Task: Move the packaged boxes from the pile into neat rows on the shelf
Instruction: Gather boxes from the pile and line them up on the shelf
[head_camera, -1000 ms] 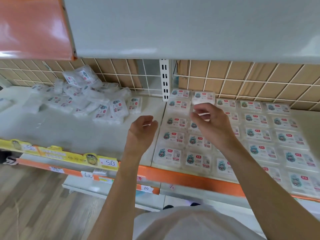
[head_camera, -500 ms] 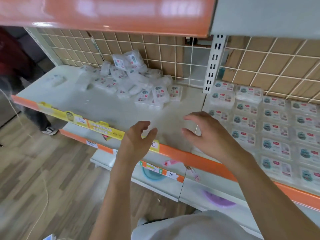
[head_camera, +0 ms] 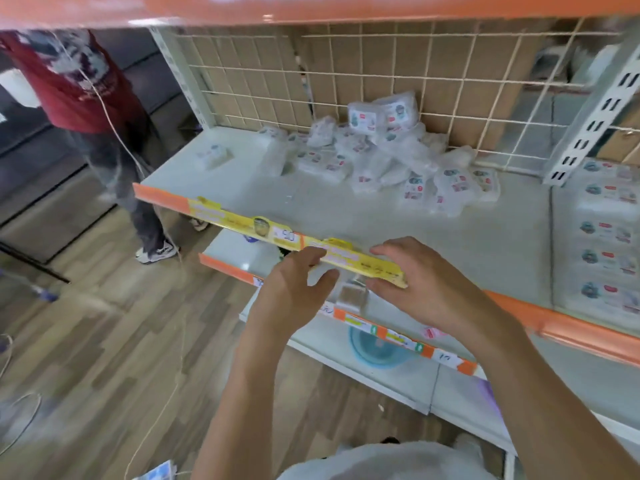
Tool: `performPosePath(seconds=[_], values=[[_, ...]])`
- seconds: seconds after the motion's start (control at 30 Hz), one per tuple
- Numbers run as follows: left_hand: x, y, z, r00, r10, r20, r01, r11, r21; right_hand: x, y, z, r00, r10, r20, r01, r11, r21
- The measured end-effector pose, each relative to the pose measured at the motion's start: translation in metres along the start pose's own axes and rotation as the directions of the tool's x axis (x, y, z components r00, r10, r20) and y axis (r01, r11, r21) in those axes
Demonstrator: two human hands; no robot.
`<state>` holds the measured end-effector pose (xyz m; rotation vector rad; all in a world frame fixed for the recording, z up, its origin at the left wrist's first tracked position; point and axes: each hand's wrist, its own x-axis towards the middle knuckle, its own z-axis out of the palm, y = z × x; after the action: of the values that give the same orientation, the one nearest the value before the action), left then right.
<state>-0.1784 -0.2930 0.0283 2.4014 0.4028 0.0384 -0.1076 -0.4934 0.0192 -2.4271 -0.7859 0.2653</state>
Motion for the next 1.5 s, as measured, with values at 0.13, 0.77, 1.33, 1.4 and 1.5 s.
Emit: performPosePath(seconds=[0.13, 0.77, 1.33, 1.4, 1.5], values=[[0.002, -0.037, -0.034, 1.0, -0.004, 0.007, 0.004, 0.999, 0.053, 0.022, -0.039, 0.025, 0.999, 0.033, -0.009, -0.033, 0.999, 0.002], [0.124, -0.158, -0.134, 0.994, -0.102, -0.041, 0.107, 0.985, 0.134, 0.216, -0.124, 0.079, 0.998, -0.006, 0.07, 0.01, 0.998, -0.058], [0.279, -0.205, -0.184, 1.0, -0.015, -0.01, 0.015, 0.998, 0.055, 0.324, -0.114, 0.081, 0.925, 0.31, -0.22, -0.323, 0.946, -0.024], [0.293, -0.211, -0.188, 0.999, 0.019, -0.032, -0.017, 0.999, 0.042, 0.329, -0.109, 0.083, 0.878, 0.407, -0.251, -0.421, 0.907, -0.002], [0.32, -0.218, -0.191, 0.996, 0.084, -0.04, -0.082, 0.995, 0.049, 0.336, -0.104, 0.089, 0.826, 0.503, -0.256, -0.525, 0.851, -0.021]])
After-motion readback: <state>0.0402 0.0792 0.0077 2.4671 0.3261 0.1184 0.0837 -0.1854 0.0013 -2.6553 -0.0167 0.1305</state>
